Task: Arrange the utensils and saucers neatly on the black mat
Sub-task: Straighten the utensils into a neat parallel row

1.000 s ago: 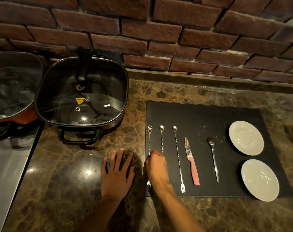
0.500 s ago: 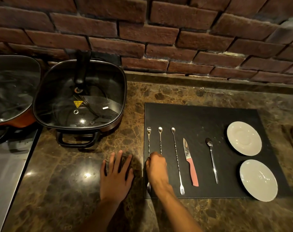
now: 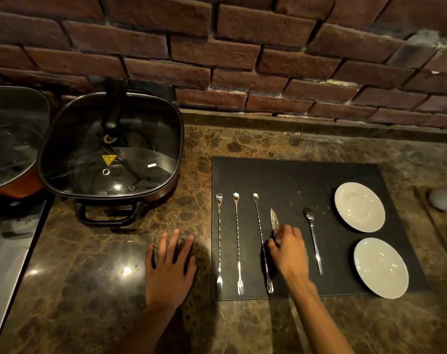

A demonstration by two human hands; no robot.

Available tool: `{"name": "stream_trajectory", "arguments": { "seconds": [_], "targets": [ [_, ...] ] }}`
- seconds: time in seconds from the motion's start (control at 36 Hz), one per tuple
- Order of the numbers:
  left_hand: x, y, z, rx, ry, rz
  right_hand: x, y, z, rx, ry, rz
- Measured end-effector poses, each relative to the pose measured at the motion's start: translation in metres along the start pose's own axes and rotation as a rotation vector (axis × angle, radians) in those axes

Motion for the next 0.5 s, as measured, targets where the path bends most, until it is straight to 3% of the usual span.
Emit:
{"name": "stream_trajectory", "arguments": {
  "seconds": [0.5],
  "targets": [
    [-0.001,0.001,0.001,-0.022,0.02,-0.012,0.005,-0.009,0.049,0.065,0.037,0.038]
  ]
}}
Point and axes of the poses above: each hand's wrist, its own y-axis towards the middle knuckle, its own x-axis out of the palm, z = x × y, the point moved 3 cm from there along y, towards the middle knuckle, and after that the axes turned 14 degrees about z, right-handed, at the moved point
